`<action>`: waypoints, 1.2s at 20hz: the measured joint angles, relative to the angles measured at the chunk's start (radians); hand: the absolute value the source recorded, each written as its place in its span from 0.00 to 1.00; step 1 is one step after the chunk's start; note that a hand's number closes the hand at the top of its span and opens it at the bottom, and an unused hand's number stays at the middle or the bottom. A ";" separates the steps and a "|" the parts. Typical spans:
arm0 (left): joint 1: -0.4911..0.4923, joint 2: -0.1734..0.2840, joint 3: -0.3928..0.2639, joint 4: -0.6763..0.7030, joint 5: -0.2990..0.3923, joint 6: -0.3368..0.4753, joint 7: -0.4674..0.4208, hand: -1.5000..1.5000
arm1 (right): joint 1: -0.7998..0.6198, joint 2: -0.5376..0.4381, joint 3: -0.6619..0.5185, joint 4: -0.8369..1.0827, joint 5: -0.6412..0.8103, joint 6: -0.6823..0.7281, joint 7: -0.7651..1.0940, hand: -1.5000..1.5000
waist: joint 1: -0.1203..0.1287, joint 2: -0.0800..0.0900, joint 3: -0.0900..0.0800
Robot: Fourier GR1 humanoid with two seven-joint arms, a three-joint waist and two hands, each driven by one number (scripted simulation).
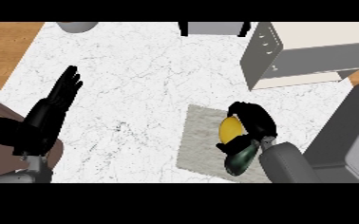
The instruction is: Pick the lemon from the placemat and place it in the tiered shelf
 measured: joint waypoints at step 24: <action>-0.004 -0.007 0.023 -0.007 -0.013 -0.004 0.021 0.50 | 0.300 0.159 0.124 -0.892 0.207 -0.140 0.404 1.00 | -0.026 0.017 0.010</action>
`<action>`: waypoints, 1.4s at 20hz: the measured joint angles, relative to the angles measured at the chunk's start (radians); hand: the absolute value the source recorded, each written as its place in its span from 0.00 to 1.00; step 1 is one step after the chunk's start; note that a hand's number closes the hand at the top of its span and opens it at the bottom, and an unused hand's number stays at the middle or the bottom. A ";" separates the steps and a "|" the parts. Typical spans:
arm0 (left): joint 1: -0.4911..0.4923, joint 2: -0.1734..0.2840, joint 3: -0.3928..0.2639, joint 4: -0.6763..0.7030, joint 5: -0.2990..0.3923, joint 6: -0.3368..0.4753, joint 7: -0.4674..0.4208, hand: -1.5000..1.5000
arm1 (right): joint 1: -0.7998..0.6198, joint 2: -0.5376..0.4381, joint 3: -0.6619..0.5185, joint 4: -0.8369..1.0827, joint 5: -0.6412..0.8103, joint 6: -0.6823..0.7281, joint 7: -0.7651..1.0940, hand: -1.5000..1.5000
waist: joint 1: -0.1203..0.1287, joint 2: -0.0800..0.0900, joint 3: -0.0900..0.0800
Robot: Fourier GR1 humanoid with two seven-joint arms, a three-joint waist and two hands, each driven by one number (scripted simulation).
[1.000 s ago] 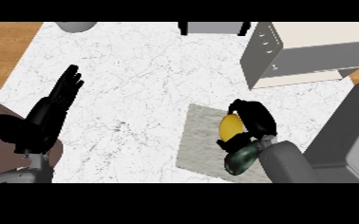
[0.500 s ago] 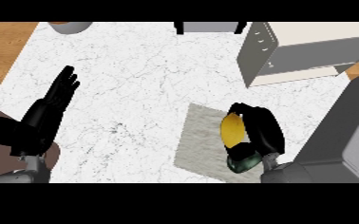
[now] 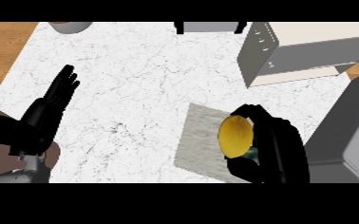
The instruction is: Pick the lemon from the placemat and place it in the tiered shelf
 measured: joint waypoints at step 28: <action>-0.026 -0.029 -0.011 0.025 -0.016 -0.026 -0.020 0.50 | -0.685 0.013 -0.504 0.072 -0.586 -0.123 0.216 1.00 | 0.045 0.014 0.004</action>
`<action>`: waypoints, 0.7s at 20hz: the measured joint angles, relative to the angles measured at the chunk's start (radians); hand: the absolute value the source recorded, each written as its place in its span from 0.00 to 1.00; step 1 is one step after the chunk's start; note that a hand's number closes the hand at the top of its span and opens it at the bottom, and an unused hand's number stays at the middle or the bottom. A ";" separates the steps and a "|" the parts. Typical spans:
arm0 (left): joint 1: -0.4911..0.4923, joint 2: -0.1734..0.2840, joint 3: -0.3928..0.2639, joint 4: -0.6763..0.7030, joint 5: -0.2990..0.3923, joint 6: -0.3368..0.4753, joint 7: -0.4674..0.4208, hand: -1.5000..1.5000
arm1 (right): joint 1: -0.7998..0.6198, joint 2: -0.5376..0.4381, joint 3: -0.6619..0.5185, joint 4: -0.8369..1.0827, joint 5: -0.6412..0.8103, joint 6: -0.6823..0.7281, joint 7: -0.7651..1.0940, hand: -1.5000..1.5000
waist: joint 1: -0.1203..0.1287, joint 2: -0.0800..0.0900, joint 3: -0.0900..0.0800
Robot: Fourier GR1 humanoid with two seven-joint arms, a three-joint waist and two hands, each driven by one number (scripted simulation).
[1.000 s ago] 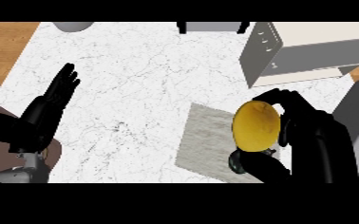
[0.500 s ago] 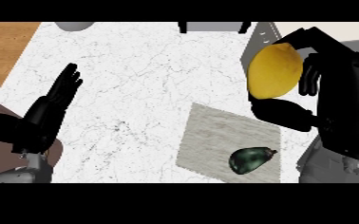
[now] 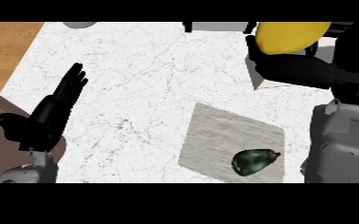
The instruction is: Pick the lemon from the placemat and place it in the tiered shelf
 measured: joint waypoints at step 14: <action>-0.012 0.009 0.009 -0.006 0.002 -0.005 0.014 0.50 | -0.153 -0.450 0.106 0.437 0.381 0.145 -0.245 1.00 | -0.007 0.000 -0.005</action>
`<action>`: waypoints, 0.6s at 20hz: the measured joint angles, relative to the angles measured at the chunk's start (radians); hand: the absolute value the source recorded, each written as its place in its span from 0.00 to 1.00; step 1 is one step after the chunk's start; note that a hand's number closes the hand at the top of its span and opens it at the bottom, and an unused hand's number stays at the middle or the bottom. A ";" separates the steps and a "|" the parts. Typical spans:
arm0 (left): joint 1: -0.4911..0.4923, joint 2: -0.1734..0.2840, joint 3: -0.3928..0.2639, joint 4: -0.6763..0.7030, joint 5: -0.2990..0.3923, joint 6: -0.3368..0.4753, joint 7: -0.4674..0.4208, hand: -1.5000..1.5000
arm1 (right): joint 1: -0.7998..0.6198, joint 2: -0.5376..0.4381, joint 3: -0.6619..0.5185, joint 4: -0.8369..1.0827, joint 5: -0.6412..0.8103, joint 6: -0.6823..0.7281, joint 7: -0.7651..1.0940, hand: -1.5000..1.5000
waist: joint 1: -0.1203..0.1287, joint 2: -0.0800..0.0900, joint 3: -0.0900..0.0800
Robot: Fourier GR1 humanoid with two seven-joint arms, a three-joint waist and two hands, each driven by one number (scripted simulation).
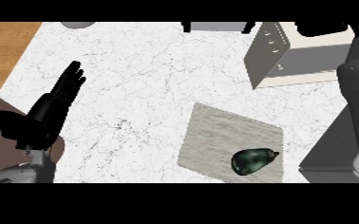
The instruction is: Pick the lemon from the placemat and place it in the tiered shelf
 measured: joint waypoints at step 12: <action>0.008 -0.009 0.007 0.020 -0.012 0.003 -0.019 0.50 | -0.182 -0.002 -0.053 0.339 -0.051 -0.103 -0.309 1.00 | -0.007 -0.004 0.002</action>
